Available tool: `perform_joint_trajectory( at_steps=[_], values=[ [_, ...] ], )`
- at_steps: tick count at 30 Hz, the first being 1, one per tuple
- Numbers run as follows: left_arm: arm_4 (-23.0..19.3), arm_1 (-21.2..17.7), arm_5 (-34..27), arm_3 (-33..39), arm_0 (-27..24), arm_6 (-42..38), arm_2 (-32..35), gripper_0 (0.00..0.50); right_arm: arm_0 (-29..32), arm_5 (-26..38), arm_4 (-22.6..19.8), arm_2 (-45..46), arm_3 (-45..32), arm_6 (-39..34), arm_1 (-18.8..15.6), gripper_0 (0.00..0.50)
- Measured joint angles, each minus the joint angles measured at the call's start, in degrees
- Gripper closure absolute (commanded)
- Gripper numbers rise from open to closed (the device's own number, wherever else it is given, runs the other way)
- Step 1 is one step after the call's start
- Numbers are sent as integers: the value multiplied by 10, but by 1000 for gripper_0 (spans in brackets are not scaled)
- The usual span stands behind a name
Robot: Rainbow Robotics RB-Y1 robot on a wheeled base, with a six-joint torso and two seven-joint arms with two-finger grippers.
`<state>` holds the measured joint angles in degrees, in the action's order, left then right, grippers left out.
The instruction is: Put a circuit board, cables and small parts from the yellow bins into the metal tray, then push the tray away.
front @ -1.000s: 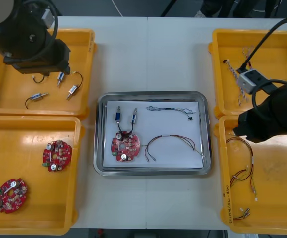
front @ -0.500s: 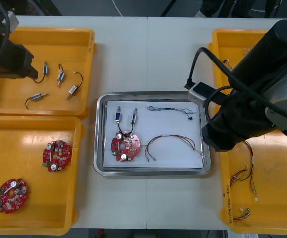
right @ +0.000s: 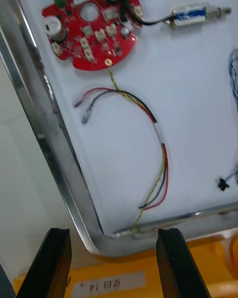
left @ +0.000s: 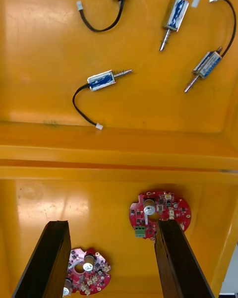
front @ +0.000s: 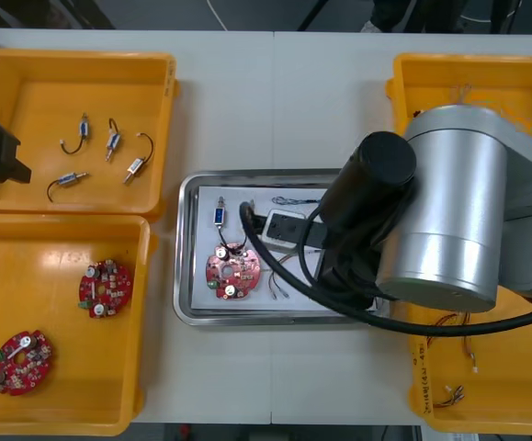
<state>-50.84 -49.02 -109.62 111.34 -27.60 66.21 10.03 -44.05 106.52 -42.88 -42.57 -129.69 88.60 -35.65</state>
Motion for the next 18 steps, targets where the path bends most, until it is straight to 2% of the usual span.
perform_joint_trajectory(
  at_steps=[6, 11, 15, 18],
  values=[
    [-10, -3, 0, 15, 26, 0, 10, 0, -12, -43, 1, -31, 59, 114, 37, 0],
    [-20, -3, 0, 20, 42, 0, 23, 0, -26, -79, 0, -56, 99, 128, 47, 0],
    [-21, -3, 0, 23, 50, 0, 31, 0, -38, -95, 0, -79, 114, 184, 47, 0],
    [-23, -5, 0, 23, 51, 1, 31, 0, -45, -102, 0, -99, 120, 189, 47, 0]
  ],
)
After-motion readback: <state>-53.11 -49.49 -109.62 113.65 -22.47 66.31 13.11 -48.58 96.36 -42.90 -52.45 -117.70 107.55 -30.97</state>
